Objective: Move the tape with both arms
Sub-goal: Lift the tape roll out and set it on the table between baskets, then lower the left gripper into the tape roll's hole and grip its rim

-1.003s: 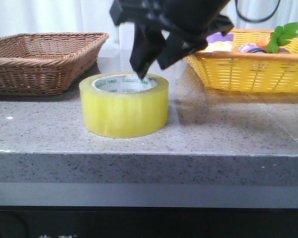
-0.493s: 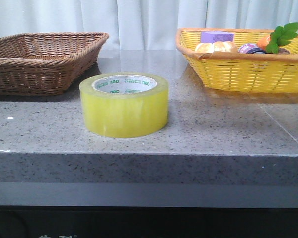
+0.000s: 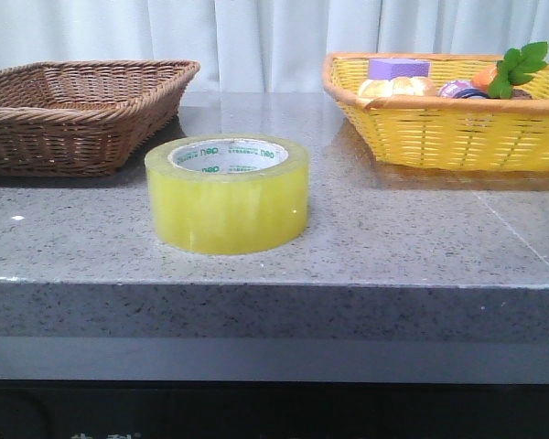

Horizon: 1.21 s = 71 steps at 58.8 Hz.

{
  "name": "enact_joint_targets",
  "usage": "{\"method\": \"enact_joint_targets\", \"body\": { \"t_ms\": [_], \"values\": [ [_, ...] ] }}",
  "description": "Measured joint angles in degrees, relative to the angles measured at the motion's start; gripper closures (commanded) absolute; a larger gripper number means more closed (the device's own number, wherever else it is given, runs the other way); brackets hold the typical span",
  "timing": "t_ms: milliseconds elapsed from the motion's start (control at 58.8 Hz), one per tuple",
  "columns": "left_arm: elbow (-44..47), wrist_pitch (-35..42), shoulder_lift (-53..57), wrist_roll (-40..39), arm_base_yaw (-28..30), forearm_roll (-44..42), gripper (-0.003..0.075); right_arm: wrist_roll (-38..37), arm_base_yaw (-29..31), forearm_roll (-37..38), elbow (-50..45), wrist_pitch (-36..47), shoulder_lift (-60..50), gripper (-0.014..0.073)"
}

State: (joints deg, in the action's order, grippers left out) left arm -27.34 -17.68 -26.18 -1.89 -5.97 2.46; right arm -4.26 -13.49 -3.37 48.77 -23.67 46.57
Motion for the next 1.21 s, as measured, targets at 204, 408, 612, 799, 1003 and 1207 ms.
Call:
{"method": "enact_joint_targets", "body": {
  "t_ms": [204,408,612,799,1003,1207],
  "values": [
    [0.0,0.0,0.0,0.0,0.0,0.0,0.0083,0.0,0.0,0.0,-16.6,7.3,-15.7,0.0683],
    [0.0,0.0,0.0,0.0,0.0,0.9,0.0083,0.0,0.0,0.0,-27.4,9.6,-28.0,0.0683],
    [-4.1,-9.7,-6.1,0.0,-2.6,2.2,0.0083,0.0,0.0,0.0,-28.8,13.3,-30.2,0.0683],
    [-11.8,-18.4,-20.0,0.0,-11.4,3.5,0.0083,0.0,0.0,0.0,-28.8,13.5,-30.2,0.0683],
    [-19.7,-18.4,-35.3,0.0,-21.0,7.5,0.0083,0.0,0.0,0.0,-28.8,13.5,-30.2,0.0683],
    [-27.4,-18.4,-47.0,0.0,-24.8,12.9,0.0083,0.0,0.0,0.0,-28.8,13.5,-30.2,0.0683]
  ]
}}
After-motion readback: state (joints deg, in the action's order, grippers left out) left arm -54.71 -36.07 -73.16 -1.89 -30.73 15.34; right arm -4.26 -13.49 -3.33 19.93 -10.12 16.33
